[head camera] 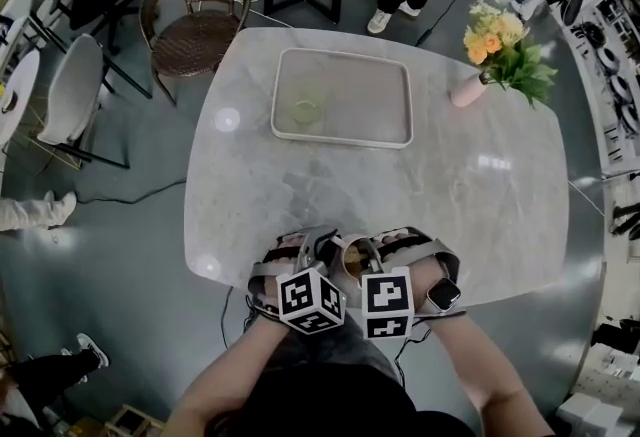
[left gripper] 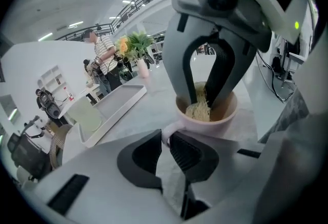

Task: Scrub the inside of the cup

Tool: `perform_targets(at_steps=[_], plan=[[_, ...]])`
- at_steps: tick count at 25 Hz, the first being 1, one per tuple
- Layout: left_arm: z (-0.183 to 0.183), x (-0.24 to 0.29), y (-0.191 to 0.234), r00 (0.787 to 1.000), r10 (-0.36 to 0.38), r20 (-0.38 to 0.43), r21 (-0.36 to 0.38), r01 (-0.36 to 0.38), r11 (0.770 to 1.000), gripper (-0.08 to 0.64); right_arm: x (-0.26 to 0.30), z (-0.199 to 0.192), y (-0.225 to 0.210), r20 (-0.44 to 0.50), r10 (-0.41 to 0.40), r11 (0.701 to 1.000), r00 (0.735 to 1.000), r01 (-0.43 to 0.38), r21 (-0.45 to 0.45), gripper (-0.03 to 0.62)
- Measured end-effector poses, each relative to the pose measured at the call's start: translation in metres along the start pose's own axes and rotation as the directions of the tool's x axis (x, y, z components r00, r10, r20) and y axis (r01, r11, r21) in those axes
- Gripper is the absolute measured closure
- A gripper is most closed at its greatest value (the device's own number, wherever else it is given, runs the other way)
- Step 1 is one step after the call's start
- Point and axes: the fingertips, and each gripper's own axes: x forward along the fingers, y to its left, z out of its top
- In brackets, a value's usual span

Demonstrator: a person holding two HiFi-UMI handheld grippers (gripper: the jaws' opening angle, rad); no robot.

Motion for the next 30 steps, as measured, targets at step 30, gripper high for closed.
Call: perform_targets(at_steps=[30], plan=[[-0.009,-0.025,-0.027,0.999,-0.044,0.021,-0.099,0.046,0.994,0.502,-0.007,-0.008,-0.012,-0.057,-0.057,0.996,0.997,0.052,-0.077,0.532]])
